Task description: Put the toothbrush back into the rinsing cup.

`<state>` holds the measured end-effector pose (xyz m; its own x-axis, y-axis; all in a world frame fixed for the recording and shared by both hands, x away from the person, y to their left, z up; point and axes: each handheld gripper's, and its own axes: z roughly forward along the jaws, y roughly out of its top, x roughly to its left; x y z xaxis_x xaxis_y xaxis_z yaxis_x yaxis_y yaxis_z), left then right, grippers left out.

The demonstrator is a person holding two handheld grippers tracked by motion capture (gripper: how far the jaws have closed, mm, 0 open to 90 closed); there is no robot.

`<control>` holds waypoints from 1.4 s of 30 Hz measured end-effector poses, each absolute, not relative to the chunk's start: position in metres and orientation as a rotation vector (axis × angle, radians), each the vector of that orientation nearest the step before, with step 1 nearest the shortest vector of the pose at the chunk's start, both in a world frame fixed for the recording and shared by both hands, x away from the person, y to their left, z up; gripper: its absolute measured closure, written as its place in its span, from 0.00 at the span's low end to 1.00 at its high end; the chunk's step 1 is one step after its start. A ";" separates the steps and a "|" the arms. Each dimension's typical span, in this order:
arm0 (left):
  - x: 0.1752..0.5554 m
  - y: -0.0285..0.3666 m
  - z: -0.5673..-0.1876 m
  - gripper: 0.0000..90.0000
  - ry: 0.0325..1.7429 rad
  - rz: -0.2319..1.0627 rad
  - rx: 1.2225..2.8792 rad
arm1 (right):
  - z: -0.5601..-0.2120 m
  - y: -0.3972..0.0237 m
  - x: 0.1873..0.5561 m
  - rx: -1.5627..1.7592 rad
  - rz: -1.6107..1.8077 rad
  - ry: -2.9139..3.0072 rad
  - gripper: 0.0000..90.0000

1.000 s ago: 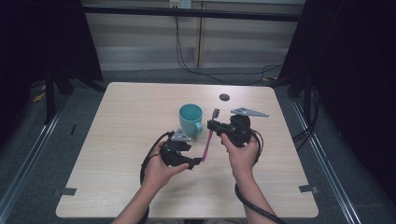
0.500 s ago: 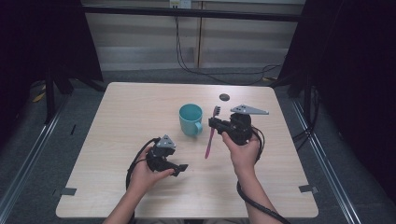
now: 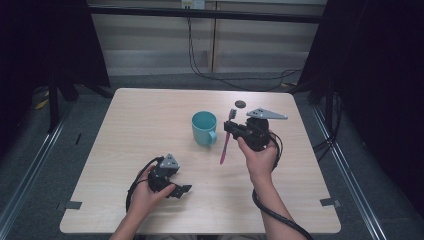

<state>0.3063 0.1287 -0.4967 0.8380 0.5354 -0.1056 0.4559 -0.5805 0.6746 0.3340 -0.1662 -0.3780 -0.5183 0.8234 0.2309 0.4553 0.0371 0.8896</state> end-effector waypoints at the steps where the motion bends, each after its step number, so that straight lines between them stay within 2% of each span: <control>1: 0.306 0.130 -0.498 0.20 0.722 0.144 2.282 | -0.377 -0.165 0.334 1.292 1.472 1.979 0.93; 15: 0.300 0.139 -0.507 0.16 0.618 0.215 2.270 | -0.371 -0.158 0.344 1.259 1.452 1.978 0.93; 42: 0.299 0.139 -0.509 0.15 0.604 0.220 2.256 | -0.344 -0.151 0.363 1.210 1.425 1.940 0.93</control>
<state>0.2992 0.1393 -0.5094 0.8724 0.4879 -0.0304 0.3536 -0.5869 0.7283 0.3634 -0.1511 -0.3438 -0.5179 0.8438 0.1403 0.3860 0.0842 0.9186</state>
